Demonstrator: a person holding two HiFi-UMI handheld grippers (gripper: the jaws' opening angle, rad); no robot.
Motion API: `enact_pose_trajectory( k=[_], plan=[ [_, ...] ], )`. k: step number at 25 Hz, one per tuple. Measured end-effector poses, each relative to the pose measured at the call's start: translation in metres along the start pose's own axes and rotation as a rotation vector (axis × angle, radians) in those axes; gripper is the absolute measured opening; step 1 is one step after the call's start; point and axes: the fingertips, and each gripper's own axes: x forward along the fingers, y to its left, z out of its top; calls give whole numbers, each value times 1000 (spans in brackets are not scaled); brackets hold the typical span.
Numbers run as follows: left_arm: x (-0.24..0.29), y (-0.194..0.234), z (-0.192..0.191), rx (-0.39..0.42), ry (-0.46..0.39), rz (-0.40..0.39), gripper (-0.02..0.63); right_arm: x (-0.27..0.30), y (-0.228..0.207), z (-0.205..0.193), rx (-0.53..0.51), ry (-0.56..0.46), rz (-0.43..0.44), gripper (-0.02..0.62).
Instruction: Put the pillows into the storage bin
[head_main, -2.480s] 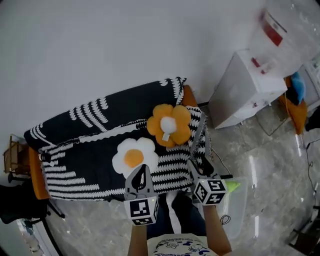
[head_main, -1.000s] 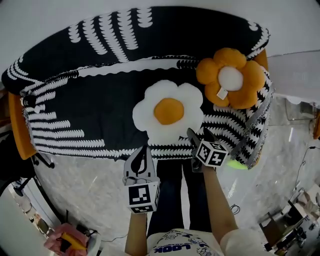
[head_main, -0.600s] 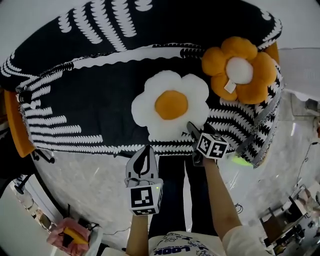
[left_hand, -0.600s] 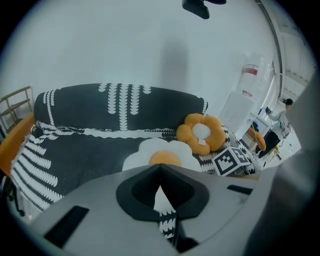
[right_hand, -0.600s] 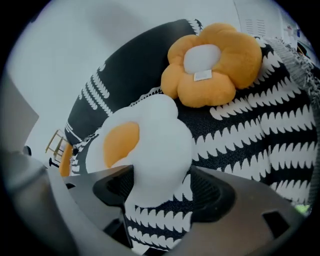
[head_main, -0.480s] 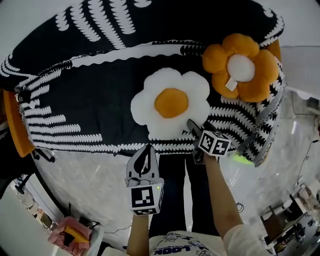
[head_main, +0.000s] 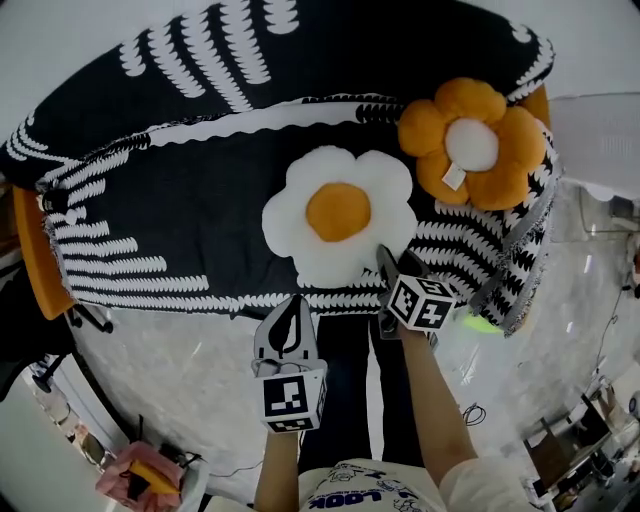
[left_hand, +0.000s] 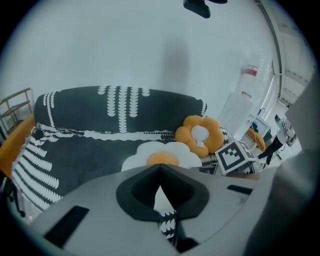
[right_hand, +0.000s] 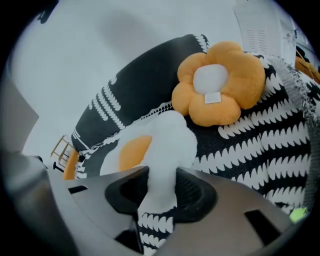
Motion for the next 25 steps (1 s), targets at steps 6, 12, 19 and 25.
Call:
enact_pose_trajectory(
  k=[6, 12, 19, 25],
  plan=[
    [-28, 3, 38, -7, -68, 26, 13, -42, 43, 50, -64, -85, 32, 129],
    [-69, 1, 88, 18, -157, 38, 12, -99, 76, 103, -110, -178, 29, 109],
    [-106, -24, 143, 88, -265, -27, 13, -189, 82, 148, -125, -323, -29, 97],
    [-127, -80, 183, 192, -325, -152, 12, -289, 62, 154, -61, -454, -96, 91]
  ],
)
